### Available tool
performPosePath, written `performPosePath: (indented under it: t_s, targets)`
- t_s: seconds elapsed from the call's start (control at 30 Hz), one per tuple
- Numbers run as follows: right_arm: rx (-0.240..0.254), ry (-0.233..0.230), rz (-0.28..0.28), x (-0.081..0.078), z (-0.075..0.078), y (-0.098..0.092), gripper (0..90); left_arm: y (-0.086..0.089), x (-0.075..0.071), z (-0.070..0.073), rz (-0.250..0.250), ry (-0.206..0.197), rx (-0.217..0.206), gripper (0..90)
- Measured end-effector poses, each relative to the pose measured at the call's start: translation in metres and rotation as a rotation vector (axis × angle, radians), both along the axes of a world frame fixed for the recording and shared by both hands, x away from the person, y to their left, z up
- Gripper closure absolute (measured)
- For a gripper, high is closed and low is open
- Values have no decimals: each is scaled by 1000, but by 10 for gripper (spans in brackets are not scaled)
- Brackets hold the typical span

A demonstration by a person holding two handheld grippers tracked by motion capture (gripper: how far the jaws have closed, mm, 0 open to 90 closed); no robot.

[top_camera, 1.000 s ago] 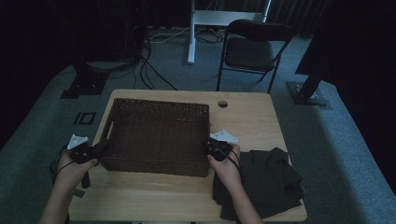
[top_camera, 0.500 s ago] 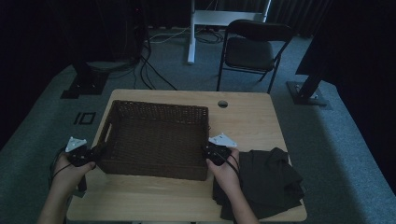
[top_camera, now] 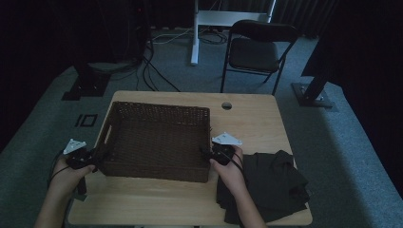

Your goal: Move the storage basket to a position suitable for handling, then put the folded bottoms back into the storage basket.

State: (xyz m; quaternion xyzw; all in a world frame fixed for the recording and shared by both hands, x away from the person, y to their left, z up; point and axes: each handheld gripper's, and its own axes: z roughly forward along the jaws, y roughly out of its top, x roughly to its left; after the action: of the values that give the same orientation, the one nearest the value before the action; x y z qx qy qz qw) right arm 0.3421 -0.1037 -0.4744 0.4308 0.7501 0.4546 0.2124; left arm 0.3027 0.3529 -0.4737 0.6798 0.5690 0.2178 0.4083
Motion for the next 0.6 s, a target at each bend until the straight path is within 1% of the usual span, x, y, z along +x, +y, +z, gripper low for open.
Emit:
performPosePath:
  t_s: [0.03,0.1,0.13,0.17,0.23,0.27,0.3,0.33,0.37,0.4,0.43,0.5,0.53,0.57,0.6]
  targets:
    - [5,-2,9,1,0,-1,362,0,0,0,-4,4,4,492]
    - [23,3,3,1,1,-2,303,0,1,2,-12,13,1,453]
    - [32,-2,3,2,2,-2,272,0,1,2,-8,11,3,408]
    - [42,-7,2,2,4,-3,254,1,1,4,-6,11,22,378]
    - [43,-20,16,1,7,-3,200,1,2,5,-6,10,26,309]
    - [44,-34,9,0,10,-3,172,3,2,8,-4,15,28,272]
    - [44,-34,9,0,10,-3,172,3,2,8,-4,15,28,269]
    - [44,-45,4,-1,12,-3,167,3,2,10,-15,7,53,269]
    - [39,-64,-3,-2,15,-3,159,4,1,12,-17,4,60,264]
    - [48,-80,-29,-3,20,-5,135,5,1,16,-16,10,62,248]
    - [48,-80,-29,-3,20,-5,135,5,1,16,-16,10,62,248]
    - [51,-86,-36,-5,24,-7,138,6,0,23,-3,-3,52,248]
    - [48,-95,-36,-6,26,-7,129,6,-1,26,-7,-10,57,248]
    - [24,-107,-37,-7,29,-9,129,6,-1,29,-2,-17,55,244]
    - [24,-107,-37,-7,29,-9,129,6,-1,31,3,-31,48,244]
